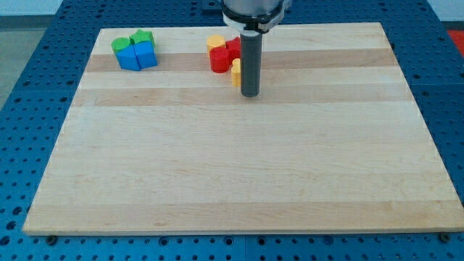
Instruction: Place green star below group of blocks
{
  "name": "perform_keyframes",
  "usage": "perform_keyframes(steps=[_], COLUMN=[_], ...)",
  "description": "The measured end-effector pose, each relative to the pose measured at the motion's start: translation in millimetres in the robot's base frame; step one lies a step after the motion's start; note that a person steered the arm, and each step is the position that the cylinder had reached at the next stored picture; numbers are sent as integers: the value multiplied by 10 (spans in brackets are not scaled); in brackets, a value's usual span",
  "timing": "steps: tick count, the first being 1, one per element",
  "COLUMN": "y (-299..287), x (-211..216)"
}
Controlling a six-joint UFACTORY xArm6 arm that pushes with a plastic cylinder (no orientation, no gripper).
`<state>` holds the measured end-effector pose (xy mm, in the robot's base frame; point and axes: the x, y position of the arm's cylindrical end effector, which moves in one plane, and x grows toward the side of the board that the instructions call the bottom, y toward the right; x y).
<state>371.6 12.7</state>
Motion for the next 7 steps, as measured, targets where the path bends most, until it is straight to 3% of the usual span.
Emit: perform_keyframes(steps=[1, 3, 4, 5, 6, 7], y=[-119, -109, 358, 628, 425, 123], x=[-346, -434, -456, -1122, -1771, -1792])
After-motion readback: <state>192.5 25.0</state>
